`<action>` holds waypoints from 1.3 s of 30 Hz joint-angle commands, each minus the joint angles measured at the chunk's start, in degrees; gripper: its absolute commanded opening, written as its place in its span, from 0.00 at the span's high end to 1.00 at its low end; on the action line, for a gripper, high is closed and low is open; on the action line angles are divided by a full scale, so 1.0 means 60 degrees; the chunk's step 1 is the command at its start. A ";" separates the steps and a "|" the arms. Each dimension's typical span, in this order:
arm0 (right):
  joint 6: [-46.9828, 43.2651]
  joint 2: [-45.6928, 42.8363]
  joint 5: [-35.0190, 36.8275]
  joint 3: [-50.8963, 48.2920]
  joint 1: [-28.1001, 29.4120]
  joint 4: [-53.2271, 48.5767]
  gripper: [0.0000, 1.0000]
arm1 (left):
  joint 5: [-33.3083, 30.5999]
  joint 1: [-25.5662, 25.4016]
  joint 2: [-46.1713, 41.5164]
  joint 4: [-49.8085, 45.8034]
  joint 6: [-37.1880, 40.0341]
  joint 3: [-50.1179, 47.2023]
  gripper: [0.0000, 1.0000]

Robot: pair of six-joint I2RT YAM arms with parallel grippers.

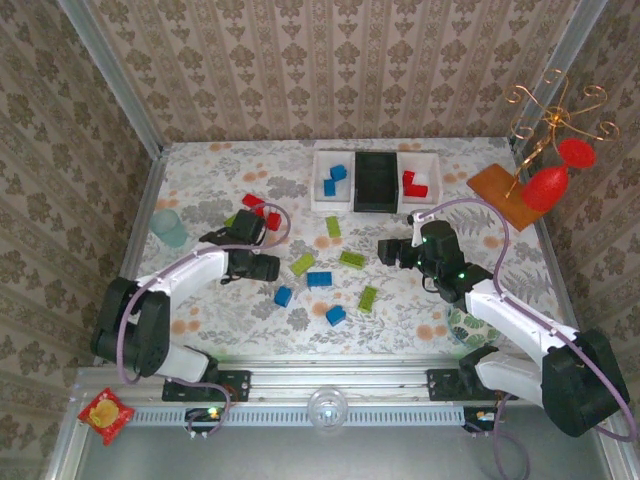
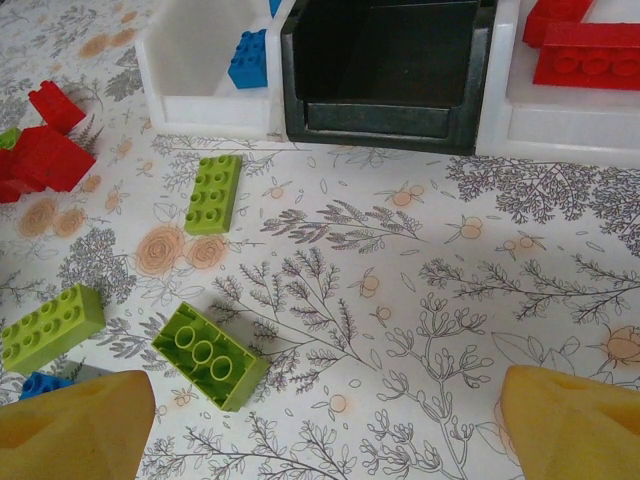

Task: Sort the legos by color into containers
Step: Pick up the lego from the middle-left of the table.

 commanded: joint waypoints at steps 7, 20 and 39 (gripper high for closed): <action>-0.0105 -0.0125 0.0247 -0.0004 0.0044 -0.0080 0.09 | -0.0624 0.0330 0.1337 -0.0166 -0.0520 0.0754 0.22; -0.0077 -0.0139 0.0257 0.0008 0.0044 -0.0125 0.08 | -0.0665 0.1234 0.2410 0.0512 -0.0247 0.1057 0.39; -0.0712 0.0733 -0.3662 0.0213 0.0701 0.1229 0.09 | -0.0344 -0.0024 0.1675 0.1918 -0.0343 0.1492 0.68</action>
